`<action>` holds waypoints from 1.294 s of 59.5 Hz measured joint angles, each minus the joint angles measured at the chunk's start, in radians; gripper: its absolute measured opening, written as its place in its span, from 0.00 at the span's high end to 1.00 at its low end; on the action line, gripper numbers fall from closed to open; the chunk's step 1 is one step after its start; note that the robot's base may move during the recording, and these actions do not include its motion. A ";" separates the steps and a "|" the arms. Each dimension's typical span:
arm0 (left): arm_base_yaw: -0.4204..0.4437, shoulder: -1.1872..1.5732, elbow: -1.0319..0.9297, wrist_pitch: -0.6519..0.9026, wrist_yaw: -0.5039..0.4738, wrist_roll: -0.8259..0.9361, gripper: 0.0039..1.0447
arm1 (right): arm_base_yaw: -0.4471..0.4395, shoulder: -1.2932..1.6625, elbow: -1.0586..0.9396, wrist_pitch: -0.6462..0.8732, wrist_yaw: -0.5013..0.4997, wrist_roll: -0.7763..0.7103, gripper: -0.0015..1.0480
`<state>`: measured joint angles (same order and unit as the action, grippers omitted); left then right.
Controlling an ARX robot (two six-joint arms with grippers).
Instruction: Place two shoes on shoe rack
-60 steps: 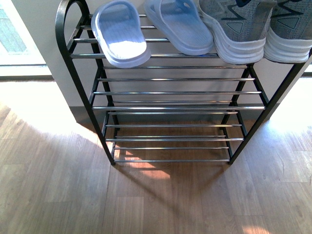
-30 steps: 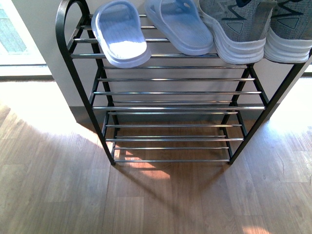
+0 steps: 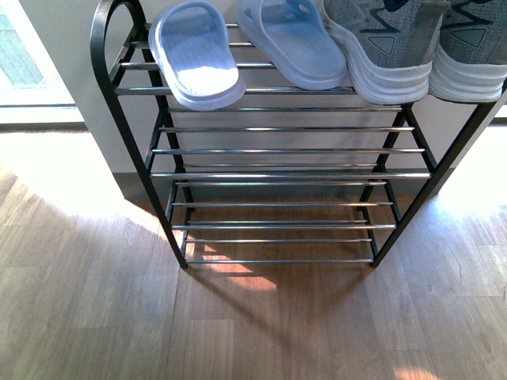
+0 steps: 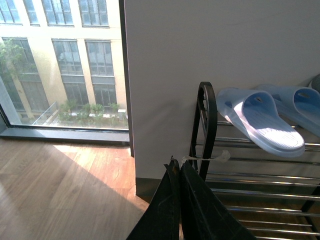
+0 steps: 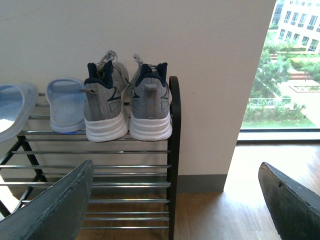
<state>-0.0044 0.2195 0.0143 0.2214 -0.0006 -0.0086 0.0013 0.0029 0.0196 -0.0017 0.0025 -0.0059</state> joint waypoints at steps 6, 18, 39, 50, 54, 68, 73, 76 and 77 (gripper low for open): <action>0.000 -0.025 0.000 -0.025 0.000 0.000 0.99 | 0.000 0.000 0.000 0.000 0.000 0.000 0.09; 0.000 -0.200 0.000 -0.214 0.000 0.000 0.99 | 0.000 0.000 0.000 0.000 0.001 0.000 0.09; 0.001 -0.204 0.000 -0.222 0.000 0.000 0.71 | 0.000 0.000 0.000 0.000 0.000 0.001 0.09; 0.001 -0.204 0.000 -0.222 0.000 0.000 0.39 | 0.000 0.001 0.000 0.000 0.000 0.001 0.09; 0.001 -0.204 0.000 -0.222 0.000 0.000 0.28 | 0.000 0.001 0.000 0.000 0.001 0.002 0.09; 0.001 -0.204 0.000 -0.222 0.000 0.002 0.09 | 0.000 0.000 0.000 0.000 0.000 0.002 0.09; 0.001 -0.204 0.000 -0.222 0.000 0.002 0.09 | 0.000 0.001 0.000 0.000 0.000 0.003 0.09; 0.001 -0.204 0.000 -0.222 0.000 0.002 0.09 | 0.000 0.000 0.000 0.000 0.000 0.003 0.09; 0.001 -0.204 0.000 -0.222 0.000 0.003 0.09 | 0.000 0.000 0.000 0.000 0.000 0.002 0.09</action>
<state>-0.0032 0.0158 0.0143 -0.0002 -0.0002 -0.0059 0.0017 0.0032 0.0196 -0.0017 0.0021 -0.0036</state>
